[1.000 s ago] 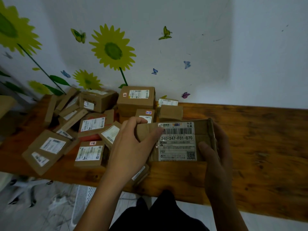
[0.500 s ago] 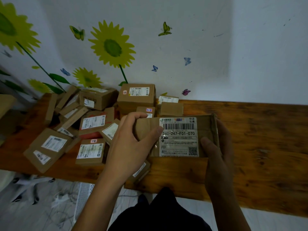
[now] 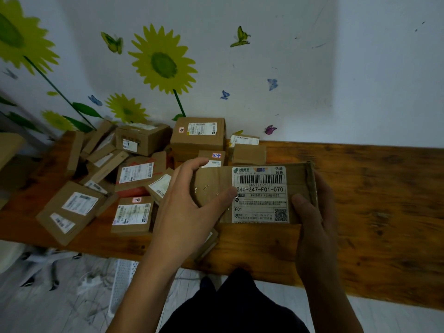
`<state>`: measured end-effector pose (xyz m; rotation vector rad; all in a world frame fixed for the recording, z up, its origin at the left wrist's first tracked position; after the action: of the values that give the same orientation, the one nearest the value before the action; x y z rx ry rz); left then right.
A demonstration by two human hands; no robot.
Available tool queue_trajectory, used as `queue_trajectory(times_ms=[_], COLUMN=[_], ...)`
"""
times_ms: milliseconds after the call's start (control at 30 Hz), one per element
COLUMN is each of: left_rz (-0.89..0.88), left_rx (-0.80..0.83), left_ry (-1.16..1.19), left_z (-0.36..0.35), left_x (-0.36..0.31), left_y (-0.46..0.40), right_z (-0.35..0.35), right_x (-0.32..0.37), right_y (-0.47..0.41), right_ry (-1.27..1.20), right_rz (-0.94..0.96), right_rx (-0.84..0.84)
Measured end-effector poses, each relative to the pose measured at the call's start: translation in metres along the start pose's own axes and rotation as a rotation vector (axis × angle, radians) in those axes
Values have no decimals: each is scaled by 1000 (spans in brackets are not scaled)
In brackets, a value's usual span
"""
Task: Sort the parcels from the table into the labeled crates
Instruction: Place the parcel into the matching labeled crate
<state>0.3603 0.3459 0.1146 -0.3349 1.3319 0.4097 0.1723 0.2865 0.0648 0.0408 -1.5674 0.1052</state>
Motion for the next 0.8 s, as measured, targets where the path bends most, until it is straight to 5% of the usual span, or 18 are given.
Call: queue_trajectory(times_ms=[800], left_rz=[-37], left_rx=[10], left_ry=[-50], left_z=[1], left_x=[5], left_y=[2], right_z=[2], right_x=[-5], right_y=[-6], right_ry=[59], right_rz=[-85], right_rx=[11])
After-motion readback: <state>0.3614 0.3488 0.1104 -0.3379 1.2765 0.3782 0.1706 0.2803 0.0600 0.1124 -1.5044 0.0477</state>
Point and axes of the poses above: each hand's wrist, its own y-axis away from the middle knuckle, its own z-axis out of the back of the hand, x = y × z, the point moved 2 cm from there along -y, towards the middle knuckle, and after that the axes turned 12 degrees about y, right-handed, at the moved point
